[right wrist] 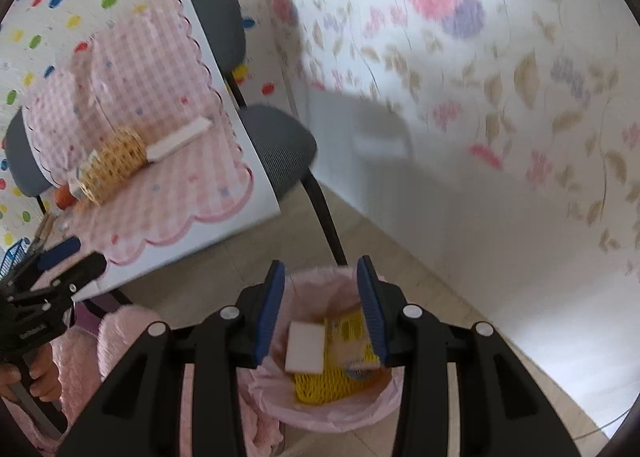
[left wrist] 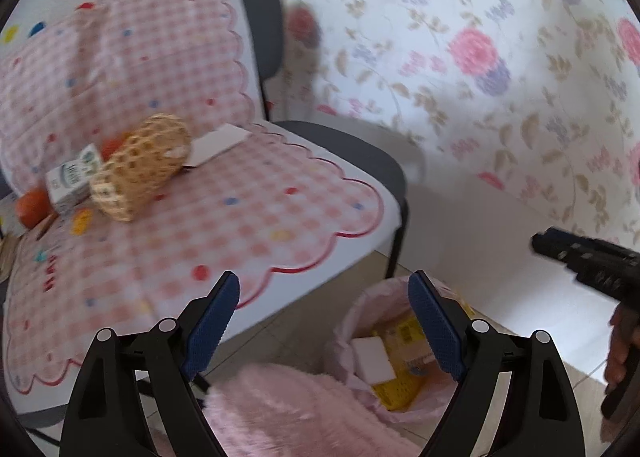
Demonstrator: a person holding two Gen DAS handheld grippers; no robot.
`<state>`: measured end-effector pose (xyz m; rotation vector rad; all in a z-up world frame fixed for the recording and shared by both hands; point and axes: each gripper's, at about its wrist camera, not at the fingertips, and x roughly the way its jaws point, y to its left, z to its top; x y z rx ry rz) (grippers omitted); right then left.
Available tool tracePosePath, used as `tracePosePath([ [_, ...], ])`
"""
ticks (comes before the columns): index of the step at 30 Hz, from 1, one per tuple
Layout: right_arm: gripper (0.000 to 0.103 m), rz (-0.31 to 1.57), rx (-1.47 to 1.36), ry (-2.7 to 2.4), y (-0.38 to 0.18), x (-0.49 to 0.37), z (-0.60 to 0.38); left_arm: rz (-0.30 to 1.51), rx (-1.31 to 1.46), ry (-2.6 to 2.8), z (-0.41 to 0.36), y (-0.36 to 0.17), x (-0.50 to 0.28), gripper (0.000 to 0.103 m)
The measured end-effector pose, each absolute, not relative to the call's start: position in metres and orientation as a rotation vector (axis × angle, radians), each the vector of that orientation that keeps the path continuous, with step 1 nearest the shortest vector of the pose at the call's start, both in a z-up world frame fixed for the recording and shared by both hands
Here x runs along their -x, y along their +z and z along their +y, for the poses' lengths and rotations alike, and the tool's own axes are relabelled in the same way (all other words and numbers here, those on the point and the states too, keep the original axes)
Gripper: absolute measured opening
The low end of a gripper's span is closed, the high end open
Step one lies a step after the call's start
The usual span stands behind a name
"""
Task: Collect trash
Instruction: 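Return both grippers to the chair seat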
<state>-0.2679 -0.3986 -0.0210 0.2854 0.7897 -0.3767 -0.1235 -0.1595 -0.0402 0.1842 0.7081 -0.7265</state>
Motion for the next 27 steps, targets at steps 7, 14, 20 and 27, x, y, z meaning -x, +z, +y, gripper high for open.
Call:
tracePosePath([
  [7,0.037,0.716,-0.224,-0.258,0.013,0.242,-0.366,0.706,-0.144,-0.61,-0.113,-0.033,0.111,0.086],
  [14,0.037,0.724,-0.168,-0.118,0.016,0.186,-0.324,0.7,-0.1,-0.434,-0.054,-0.029,0.088,0.086],
  [20,0.051,0.733,-0.137,-0.043,0.016,0.145,-0.294,0.704,-0.052,-0.311,-0.006,-0.028,0.065,0.086],
  [27,0.069,0.729,-0.102,0.011,0.017,0.104,-0.268,0.726,-0.031,-0.21,0.032,-0.035,0.028,0.087],
])
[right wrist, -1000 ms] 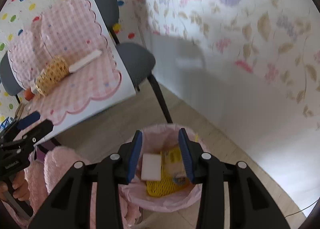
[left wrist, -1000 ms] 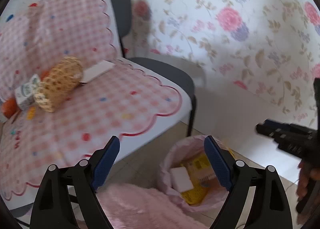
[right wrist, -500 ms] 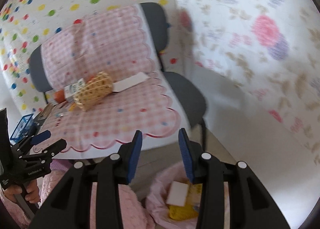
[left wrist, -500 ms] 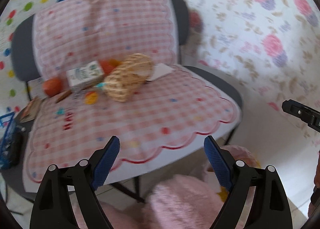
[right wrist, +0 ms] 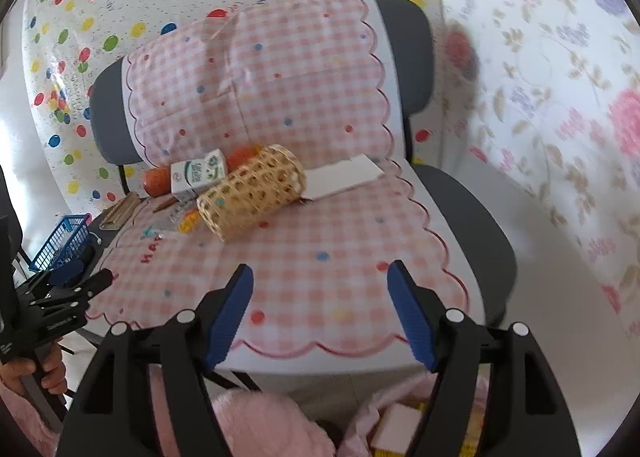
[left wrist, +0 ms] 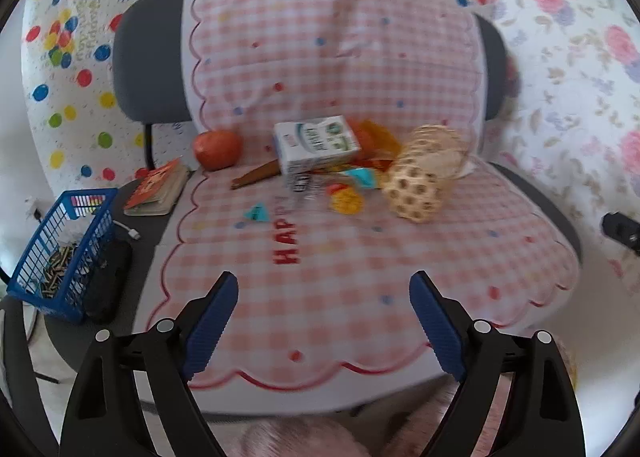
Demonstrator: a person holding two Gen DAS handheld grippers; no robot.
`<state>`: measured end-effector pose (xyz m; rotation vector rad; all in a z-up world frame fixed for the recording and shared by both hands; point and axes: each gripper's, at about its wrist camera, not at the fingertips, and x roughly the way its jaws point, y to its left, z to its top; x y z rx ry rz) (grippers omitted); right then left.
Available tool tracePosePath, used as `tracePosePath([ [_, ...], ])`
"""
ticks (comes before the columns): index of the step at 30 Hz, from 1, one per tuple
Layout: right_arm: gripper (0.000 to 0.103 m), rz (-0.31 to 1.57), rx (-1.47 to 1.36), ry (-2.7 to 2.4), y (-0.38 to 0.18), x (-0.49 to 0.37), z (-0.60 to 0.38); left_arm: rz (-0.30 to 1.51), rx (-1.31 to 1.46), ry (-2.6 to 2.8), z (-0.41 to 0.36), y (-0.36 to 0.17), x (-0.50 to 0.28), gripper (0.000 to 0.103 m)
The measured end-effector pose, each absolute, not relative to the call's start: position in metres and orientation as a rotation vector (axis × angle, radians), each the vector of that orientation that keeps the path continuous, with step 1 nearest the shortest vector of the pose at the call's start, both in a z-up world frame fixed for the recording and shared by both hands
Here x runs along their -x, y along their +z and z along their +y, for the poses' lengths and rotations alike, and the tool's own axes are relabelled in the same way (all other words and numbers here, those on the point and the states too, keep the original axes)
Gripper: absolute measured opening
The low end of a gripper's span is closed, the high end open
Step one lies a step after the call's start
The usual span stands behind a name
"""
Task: Collect trash
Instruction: 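Return both grippers to the chair seat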
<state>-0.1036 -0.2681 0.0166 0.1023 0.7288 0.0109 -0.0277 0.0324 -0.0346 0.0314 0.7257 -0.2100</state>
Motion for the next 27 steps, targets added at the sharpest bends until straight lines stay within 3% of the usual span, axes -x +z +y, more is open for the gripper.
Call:
tracePosePath([
  [11,0.068,0.723,-0.084,0.052,0.01,0.049,-0.254,0.773,-0.12,-0.195,-0.015,-0.069,-0.049,0.088],
  [15,0.048,0.738,-0.097,0.046,0.003,0.032,-0.262,0.782,-0.14,-0.213,-0.034,-0.076,-0.068,0.088],
  [21,0.045,0.756,-0.119,0.07,-0.006,0.02,-0.27,0.818,-0.229,-0.182,-0.052,-0.089,-0.095,0.087],
  [24,0.045,0.762,-0.13,0.074,-0.009,0.018,-0.274,0.86,-0.217,-0.177,-0.051,-0.091,-0.108,0.083],
  [27,0.045,0.765,-0.135,0.075,-0.01,0.018,-0.275,0.87,-0.279,-0.142,-0.051,-0.093,-0.119,0.067],
])
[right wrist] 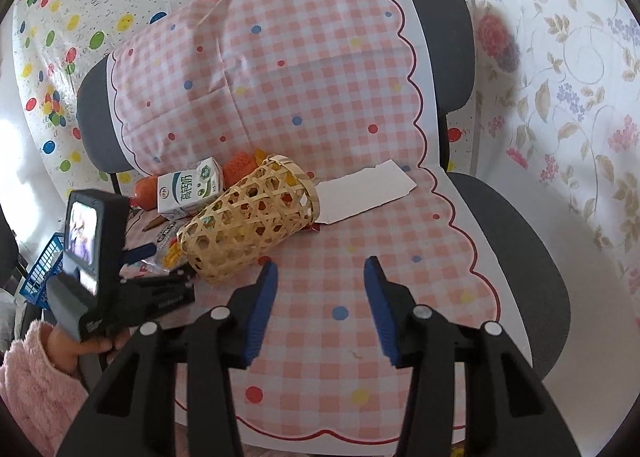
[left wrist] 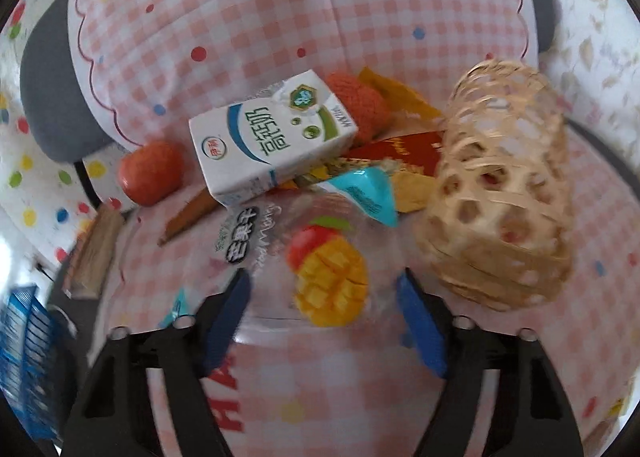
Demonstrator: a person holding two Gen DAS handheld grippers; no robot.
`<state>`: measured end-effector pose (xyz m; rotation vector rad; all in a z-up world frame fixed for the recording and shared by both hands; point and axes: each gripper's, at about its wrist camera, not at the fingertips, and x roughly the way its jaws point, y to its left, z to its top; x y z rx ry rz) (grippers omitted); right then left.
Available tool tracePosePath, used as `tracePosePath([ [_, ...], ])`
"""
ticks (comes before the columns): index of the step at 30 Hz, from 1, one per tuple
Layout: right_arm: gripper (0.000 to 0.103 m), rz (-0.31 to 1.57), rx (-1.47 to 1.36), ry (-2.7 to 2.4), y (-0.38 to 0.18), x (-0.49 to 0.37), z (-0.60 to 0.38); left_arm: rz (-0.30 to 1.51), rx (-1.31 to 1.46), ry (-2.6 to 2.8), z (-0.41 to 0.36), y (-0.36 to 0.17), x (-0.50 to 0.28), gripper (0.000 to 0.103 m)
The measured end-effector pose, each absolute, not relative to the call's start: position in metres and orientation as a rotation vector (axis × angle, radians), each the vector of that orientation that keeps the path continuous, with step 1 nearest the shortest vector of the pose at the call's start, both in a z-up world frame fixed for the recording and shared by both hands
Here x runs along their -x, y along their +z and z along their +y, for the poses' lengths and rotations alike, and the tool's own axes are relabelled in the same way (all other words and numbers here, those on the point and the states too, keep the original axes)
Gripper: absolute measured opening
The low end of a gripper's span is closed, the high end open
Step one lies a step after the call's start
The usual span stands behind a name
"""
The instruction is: Collect trash
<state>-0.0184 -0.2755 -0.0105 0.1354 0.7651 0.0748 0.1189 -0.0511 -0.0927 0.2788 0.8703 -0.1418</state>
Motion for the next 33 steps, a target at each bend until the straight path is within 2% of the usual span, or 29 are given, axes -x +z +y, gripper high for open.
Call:
tracePosePath([
  [1,0.045,0.766,-0.136,0.077,-0.011,0.019,-0.275,0.876,-0.27,-0.151,-0.049,-0.093,-0.121,0.063],
  [2,0.045,0.766,-0.136,0.079,-0.01,0.02,-0.275,0.881,-0.25,-0.159,-0.044,-0.091,-0.12,0.052],
  [3,0.045,0.765,-0.136,0.081,-0.01,0.021,-0.275,0.881,-0.235,-0.174,-0.041,-0.088,-0.118,0.046],
  [4,0.045,0.765,-0.133,0.083,-0.01,0.023,-0.274,0.867,-0.232,-0.174,-0.037,-0.083,-0.111,0.031],
  [5,0.045,0.765,-0.13,0.085,-0.01,0.024,-0.273,0.853,-0.242,-0.161,-0.033,-0.079,-0.106,0.026],
  [7,0.045,0.768,-0.128,0.088,-0.011,0.028,-0.27,0.825,-0.223,-0.171,-0.021,-0.069,-0.092,0.023],
  [8,0.045,0.771,-0.129,0.093,-0.012,0.029,-0.268,0.805,-0.193,-0.183,-0.01,-0.061,-0.082,0.012],
  [11,0.045,0.78,-0.132,0.108,-0.015,0.033,-0.262,0.734,-0.095,-0.231,0.016,-0.032,-0.057,0.007],
  [20,0.045,0.76,-0.127,0.146,-0.005,0.046,-0.245,0.64,0.164,-0.418,0.065,0.046,-0.012,0.002],
  [27,0.045,0.756,-0.119,0.153,-0.002,0.057,-0.238,0.718,0.113,-0.36,0.063,0.027,-0.013,0.003],
  [31,0.045,0.756,-0.117,0.138,-0.001,0.06,-0.24,0.692,0.081,-0.299,0.065,0.027,-0.017,0.007],
  [33,0.045,0.758,-0.118,0.132,-0.002,0.062,-0.242,0.697,0.066,-0.289,0.065,0.025,-0.021,0.014],
])
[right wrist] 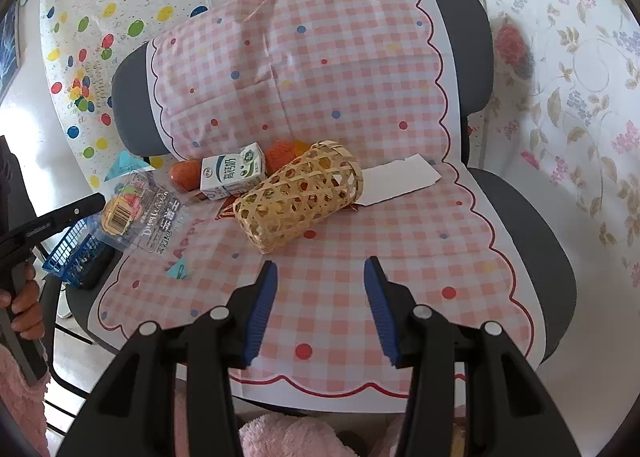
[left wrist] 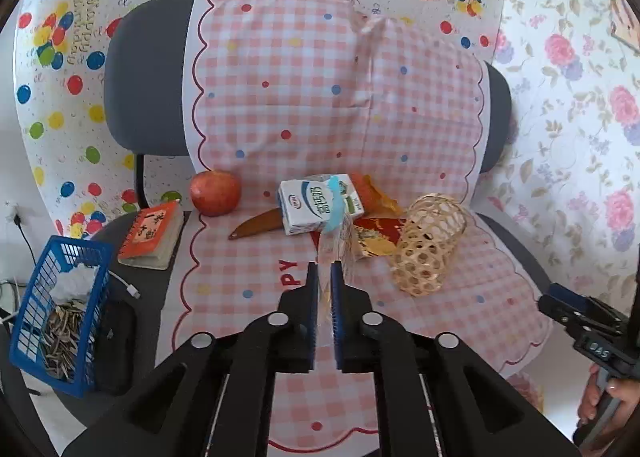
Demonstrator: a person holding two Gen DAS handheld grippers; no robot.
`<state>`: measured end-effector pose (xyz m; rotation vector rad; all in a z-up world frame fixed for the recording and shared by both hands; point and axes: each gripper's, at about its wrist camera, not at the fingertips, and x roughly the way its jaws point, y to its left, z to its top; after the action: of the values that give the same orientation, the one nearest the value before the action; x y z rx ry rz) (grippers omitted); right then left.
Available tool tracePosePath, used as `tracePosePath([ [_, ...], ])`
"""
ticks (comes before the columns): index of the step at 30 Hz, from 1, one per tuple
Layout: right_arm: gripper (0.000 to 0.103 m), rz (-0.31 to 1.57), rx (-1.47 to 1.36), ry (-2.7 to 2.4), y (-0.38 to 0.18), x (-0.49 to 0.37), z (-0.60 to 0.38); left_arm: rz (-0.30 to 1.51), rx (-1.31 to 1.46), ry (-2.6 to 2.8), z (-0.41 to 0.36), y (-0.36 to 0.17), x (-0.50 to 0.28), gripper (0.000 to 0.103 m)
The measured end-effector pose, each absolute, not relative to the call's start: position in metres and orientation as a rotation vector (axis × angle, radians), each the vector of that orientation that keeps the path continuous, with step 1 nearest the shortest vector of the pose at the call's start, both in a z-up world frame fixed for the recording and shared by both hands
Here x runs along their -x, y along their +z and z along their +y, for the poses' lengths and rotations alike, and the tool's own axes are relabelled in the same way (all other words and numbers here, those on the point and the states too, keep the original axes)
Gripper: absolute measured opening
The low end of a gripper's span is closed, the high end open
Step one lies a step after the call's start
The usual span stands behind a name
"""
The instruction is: Collect trash
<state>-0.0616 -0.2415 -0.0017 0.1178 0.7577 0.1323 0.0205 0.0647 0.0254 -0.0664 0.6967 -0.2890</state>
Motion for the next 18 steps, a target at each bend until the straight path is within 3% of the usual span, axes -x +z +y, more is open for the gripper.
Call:
tracePosePath([
  [2,0.045,0.761,-0.119,0.129,-0.003,0.062,-0.243,0.71,0.058,-0.284,0.064,0.02,-0.025,0.028],
  [18,0.046,0.785,-0.12,0.097,-0.013,0.061,-0.253,0.791,0.09,-0.2,0.072,-0.032,-0.088,0.028],
])
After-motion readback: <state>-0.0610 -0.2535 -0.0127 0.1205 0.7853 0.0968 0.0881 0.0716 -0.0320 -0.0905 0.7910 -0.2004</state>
